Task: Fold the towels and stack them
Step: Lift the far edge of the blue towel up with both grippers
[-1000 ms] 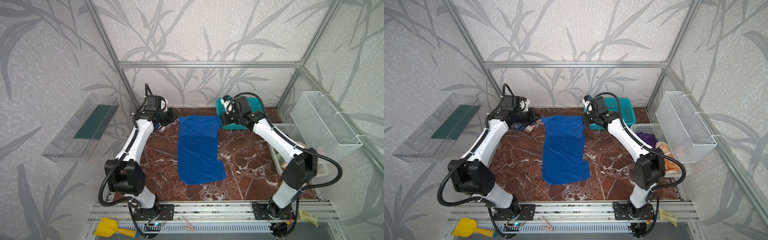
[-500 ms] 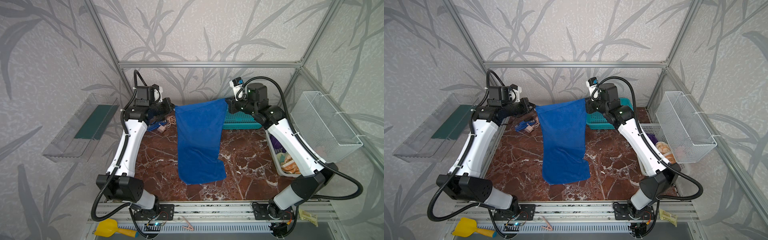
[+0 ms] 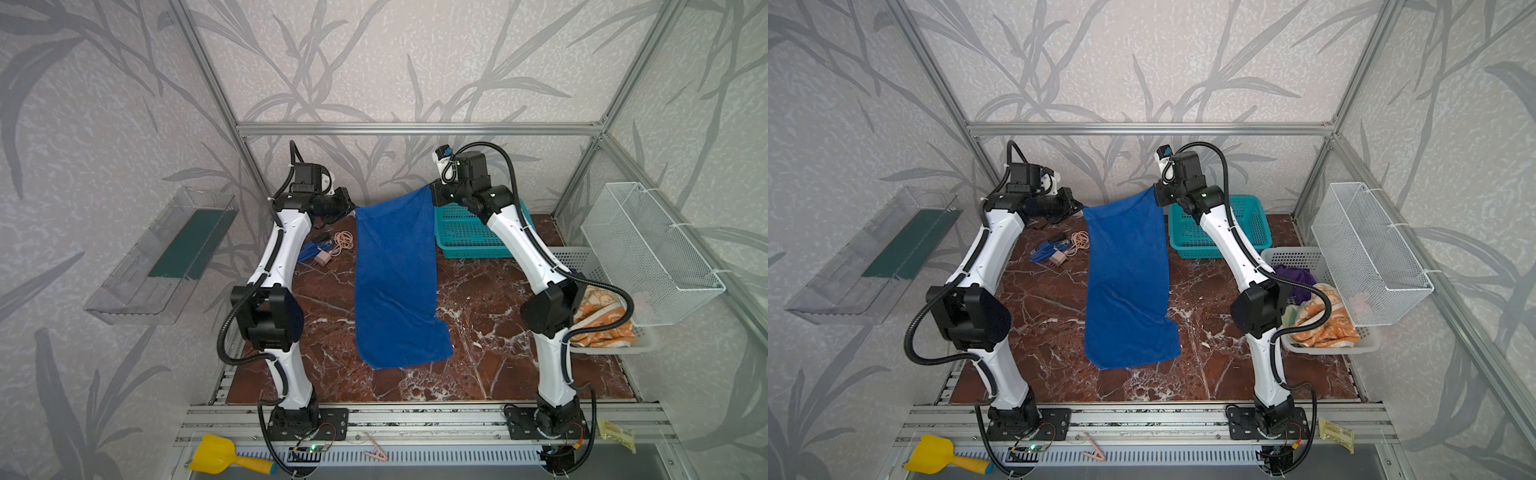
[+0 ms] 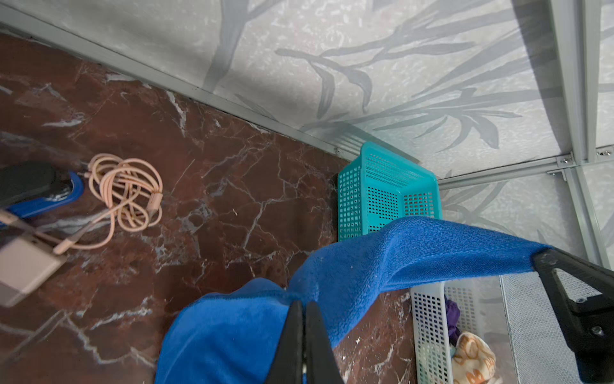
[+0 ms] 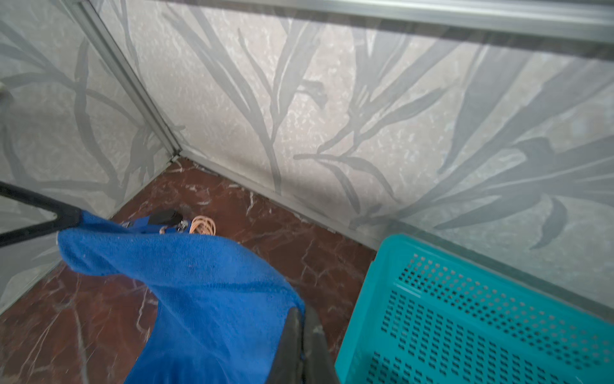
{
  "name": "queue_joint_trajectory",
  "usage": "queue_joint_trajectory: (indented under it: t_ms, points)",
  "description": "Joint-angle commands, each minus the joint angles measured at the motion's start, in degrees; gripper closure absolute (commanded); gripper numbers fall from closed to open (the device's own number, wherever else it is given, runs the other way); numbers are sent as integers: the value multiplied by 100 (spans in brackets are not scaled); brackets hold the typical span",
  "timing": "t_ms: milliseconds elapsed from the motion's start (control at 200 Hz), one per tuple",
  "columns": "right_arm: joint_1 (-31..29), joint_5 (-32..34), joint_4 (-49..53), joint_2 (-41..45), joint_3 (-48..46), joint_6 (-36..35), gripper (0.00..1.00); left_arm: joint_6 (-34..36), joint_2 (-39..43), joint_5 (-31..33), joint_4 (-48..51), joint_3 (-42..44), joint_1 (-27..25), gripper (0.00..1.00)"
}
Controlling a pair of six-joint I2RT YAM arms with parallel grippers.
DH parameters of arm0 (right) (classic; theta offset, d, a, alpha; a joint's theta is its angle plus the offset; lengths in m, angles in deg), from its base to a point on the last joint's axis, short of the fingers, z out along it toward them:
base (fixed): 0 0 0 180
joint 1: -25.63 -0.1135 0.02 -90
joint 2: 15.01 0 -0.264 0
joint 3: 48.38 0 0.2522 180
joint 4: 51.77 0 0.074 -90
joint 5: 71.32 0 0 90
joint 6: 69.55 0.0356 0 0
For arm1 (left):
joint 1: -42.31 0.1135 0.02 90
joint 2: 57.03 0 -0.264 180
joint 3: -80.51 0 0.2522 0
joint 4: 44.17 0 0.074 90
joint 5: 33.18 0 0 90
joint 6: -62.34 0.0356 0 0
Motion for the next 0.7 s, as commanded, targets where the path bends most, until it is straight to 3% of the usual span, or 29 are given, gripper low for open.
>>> queue_joint_trajectory:
  t_ms: [0,80,140,360,700]
  points:
    - [121,-35,631,-822,1740,-201,100,53,-465,-30,180,-887,71,100]
    - [168,-18,747,-1408,2863,-285,100,82,-892,-15,362,-1493,91,100]
    - [199,-26,542,-1505,3019,-349,100,123,-1179,9,517,-1923,105,100]
    - [239,-229,-894,-606,735,-627,100,170,-1684,18,611,-2392,135,100]
    - [225,-864,585,-1020,1448,-448,100,311,-1746,-288,855,-2304,177,100]
